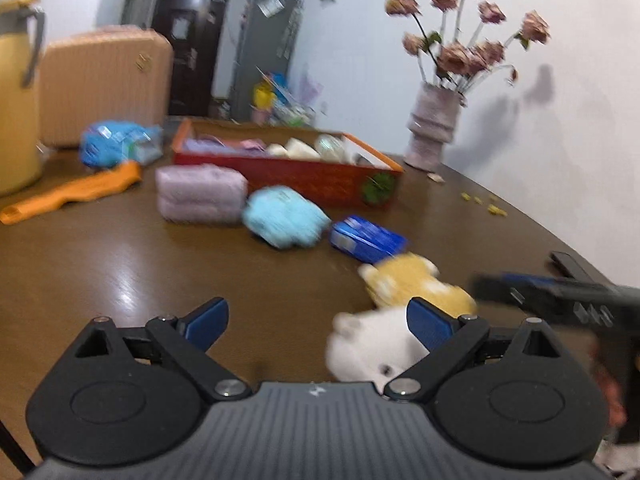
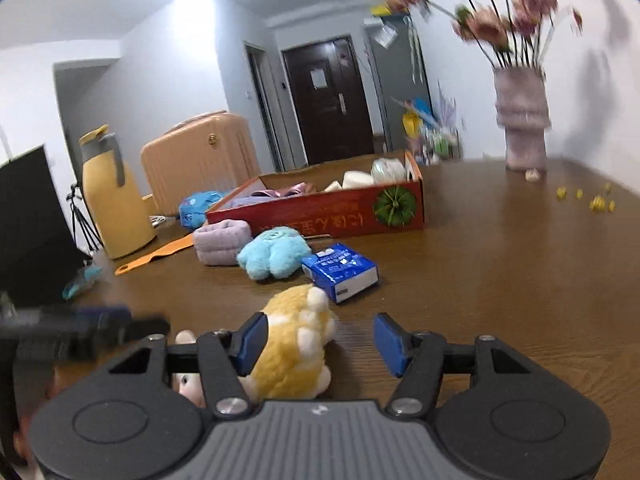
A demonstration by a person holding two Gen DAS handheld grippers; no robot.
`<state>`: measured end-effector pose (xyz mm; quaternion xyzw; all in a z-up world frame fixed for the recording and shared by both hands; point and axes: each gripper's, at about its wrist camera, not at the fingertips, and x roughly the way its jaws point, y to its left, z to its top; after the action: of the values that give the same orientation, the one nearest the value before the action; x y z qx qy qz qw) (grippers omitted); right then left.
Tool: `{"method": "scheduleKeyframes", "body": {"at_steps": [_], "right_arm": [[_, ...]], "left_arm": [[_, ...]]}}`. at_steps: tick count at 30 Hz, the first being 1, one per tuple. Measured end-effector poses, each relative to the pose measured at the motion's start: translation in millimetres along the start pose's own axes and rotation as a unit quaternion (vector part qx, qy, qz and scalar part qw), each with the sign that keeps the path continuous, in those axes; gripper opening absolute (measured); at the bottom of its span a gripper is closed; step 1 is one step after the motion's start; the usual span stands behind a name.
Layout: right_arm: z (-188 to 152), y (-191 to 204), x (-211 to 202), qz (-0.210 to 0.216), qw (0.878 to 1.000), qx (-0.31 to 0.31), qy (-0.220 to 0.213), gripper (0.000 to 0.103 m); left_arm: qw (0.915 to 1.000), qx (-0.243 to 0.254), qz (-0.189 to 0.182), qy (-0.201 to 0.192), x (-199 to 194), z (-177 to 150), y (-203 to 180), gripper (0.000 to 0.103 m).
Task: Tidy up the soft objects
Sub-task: 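Grasp the white-and-yellow sheep plush with the right gripper and lift it, then close the left gripper on the sheep plush's white head beside the right gripper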
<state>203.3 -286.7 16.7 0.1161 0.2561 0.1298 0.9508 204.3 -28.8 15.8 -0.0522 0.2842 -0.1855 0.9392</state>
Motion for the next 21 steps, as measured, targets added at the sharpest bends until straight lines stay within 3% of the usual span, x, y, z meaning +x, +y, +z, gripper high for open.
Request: {"method": "scheduleKeyframes", "body": {"at_steps": [2,4,8,13,16,21], "right_arm": [[2.7,-4.3,12.3,0.028,0.999,0.021,0.006,0.059],[0.9,-4.6,23.0,0.028,0.999,0.036,0.019,0.059],[-9.0,-4.4,27.9,0.050,0.997,0.049,0.027,0.043],[-12.7,0.4,29.0,0.058,0.995,0.070,0.030,0.038],[-9.5,7.9,25.0,0.059,0.997,0.046,0.022,0.037],[37.5,7.4,13.5,0.066,0.997,0.028,-0.036,0.035]], "left_arm": [[0.9994,-0.023,-0.019,0.018,7.9,-3.7,0.6,0.093],[0.9971,-0.051,-0.038,0.041,14.8,-5.7,4.3,0.083],[0.9907,-0.080,-0.088,0.065,24.4,-8.2,11.2,0.049],[0.9887,-0.092,-0.099,0.066,30.0,-7.3,14.0,0.046],[0.9868,-0.110,-0.101,0.063,29.9,-0.6,14.6,0.045],[0.9831,-0.124,-0.133,0.018,39.9,51.1,17.3,0.045]]}}
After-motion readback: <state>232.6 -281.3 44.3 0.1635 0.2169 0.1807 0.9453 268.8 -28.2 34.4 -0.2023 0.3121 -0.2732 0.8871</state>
